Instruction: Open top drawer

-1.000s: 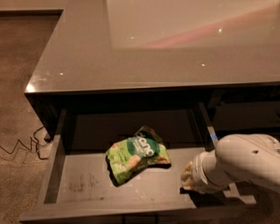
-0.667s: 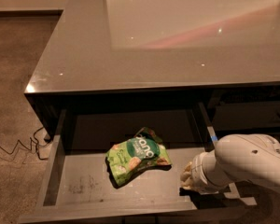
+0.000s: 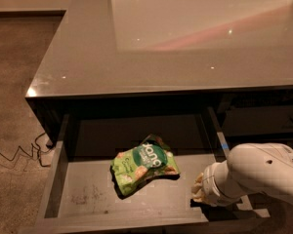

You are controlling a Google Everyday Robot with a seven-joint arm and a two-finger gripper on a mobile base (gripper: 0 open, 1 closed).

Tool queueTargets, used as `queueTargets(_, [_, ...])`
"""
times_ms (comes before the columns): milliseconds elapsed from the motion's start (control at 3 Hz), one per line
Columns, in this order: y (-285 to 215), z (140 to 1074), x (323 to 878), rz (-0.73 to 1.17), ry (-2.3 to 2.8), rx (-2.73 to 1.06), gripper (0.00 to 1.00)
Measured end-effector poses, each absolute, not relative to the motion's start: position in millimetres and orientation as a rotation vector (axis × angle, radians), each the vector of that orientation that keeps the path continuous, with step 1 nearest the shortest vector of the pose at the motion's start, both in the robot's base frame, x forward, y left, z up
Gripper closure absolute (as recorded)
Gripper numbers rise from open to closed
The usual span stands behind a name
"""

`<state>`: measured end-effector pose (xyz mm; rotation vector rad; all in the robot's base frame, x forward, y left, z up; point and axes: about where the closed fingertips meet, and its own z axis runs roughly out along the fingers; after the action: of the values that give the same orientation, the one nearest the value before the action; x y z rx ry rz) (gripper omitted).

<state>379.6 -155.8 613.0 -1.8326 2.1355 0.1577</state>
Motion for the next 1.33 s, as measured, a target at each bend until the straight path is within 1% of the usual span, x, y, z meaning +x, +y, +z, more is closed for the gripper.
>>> queueTargets(1000, [-155.8,613.0,379.6,0.158,2.135,-1.833,0.12])
queueTargets(1333, [-155.8,613.0,379.6,0.158,2.135,-1.833,0.0])
